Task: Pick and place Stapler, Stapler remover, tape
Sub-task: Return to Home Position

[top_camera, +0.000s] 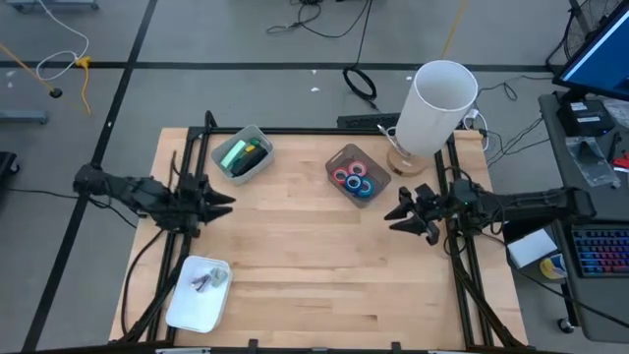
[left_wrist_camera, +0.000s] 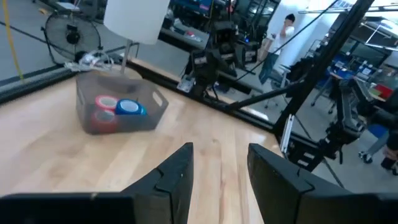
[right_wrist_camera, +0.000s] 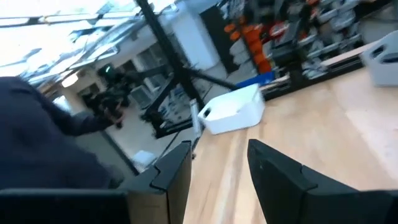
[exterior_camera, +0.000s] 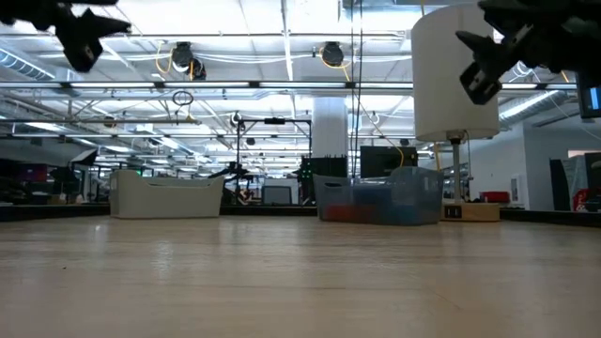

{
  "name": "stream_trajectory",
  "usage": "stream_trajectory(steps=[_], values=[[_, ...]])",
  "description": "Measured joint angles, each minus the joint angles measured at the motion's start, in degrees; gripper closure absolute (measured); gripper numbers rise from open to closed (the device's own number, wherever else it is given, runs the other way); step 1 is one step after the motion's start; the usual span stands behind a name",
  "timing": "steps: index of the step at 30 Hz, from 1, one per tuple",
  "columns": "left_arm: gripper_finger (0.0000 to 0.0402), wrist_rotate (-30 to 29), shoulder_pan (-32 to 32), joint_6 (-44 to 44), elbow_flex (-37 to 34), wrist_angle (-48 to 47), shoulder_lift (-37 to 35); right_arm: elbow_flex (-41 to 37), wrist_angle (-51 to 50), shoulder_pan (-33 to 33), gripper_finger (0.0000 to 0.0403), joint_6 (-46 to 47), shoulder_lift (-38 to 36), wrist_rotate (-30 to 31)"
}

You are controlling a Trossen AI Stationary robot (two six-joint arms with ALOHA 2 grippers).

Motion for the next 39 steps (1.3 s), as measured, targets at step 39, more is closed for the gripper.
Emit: stream_trajectory(steps=[39], values=[[0.0249,11.5,19.6,5.0,-17.3,8.6,-9.8,-3.9,-9.0,-13.9,0.0250,-4.5,-10.8,2.1]])
